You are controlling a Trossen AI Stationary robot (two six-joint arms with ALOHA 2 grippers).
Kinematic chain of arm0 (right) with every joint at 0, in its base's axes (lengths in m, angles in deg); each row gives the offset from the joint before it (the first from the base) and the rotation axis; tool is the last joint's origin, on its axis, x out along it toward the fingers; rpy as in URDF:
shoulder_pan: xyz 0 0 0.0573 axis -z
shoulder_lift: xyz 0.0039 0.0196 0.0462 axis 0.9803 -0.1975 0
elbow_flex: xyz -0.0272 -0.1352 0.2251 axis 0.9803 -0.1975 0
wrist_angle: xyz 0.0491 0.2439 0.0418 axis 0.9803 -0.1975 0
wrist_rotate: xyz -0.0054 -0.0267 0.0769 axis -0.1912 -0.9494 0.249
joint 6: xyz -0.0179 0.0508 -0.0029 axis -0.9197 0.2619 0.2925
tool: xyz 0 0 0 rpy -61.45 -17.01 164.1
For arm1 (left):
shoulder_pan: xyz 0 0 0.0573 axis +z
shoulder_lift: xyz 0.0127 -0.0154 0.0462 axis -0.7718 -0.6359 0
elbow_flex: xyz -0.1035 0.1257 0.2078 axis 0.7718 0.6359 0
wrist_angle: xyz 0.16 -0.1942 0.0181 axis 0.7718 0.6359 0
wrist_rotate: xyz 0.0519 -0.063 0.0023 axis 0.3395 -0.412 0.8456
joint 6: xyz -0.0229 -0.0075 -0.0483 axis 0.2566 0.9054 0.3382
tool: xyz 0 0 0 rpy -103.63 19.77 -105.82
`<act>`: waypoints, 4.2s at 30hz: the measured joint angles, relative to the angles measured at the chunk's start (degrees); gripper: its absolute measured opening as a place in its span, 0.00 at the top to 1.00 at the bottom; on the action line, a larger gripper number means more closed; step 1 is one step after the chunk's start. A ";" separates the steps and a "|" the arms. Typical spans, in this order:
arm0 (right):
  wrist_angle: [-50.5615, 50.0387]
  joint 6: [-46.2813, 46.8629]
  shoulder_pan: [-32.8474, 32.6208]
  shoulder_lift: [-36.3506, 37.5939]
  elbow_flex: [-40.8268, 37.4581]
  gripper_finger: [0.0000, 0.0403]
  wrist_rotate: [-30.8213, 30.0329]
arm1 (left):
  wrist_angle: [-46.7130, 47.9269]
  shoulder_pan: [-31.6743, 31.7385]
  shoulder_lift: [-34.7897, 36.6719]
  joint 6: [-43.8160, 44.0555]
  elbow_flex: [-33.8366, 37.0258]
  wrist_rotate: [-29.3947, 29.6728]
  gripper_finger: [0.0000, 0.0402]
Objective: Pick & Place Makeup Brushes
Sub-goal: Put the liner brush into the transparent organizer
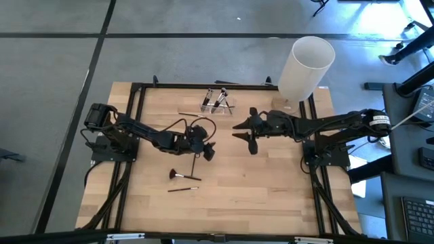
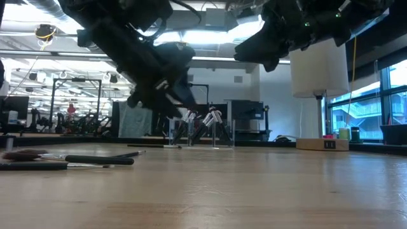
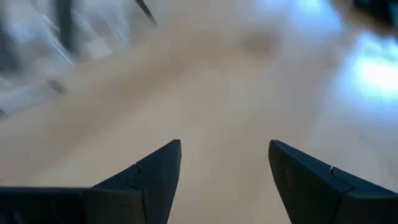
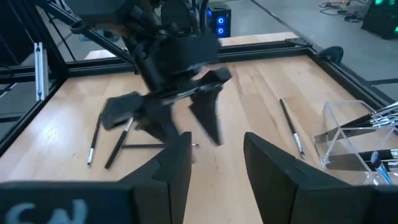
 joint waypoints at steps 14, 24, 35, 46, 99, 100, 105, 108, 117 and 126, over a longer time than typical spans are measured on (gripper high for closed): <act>-0.43 -0.48 0.00 0.00 0.03 0.64 5.45 | 19.66 -1.52 2.68 19.22 0.08 -13.90 0.41; -13.52 -0.49 0.00 0.00 5.58 0.64 5.57 | 36.63 -5.99 2.72 21.00 -12.44 -11.27 0.41; -45.57 -13.30 -0.05 0.00 11.53 0.64 5.40 | 41.74 -11.84 1.30 27.04 -14.32 -5.58 0.41; -46.12 -15.49 -0.31 0.00 11.67 0.64 5.40 | 49.65 -9.17 -4.62 40.24 -14.34 -6.87 0.41; -54.52 -7.44 -0.26 39.56 8.41 0.64 -14.86 | -26.59 13.46 -10.19 -33.22 -19.62 10.55 0.95; -54.67 -7.17 -0.26 40.05 8.41 0.64 -15.62 | -26.64 14.24 -10.40 -33.53 -19.55 11.87 0.95; -54.68 -6.26 -0.26 42.14 8.41 0.64 -17.14 | -29.08 18.08 -14.24 -29.44 -19.54 11.80 0.95; -54.68 -6.26 -0.26 42.97 8.41 0.64 -17.16 | -36.24 19.85 -17.50 -28.79 -19.52 8.84 0.95; -56.04 -5.39 -0.26 43.45 8.41 0.64 -17.18 | -51.55 22.03 -23.76 -35.72 -19.54 4.57 0.95; -56.45 -4.73 -0.26 43.45 8.02 0.64 -17.18 | -53.24 23.86 -27.49 -36.25 -19.58 4.51 0.95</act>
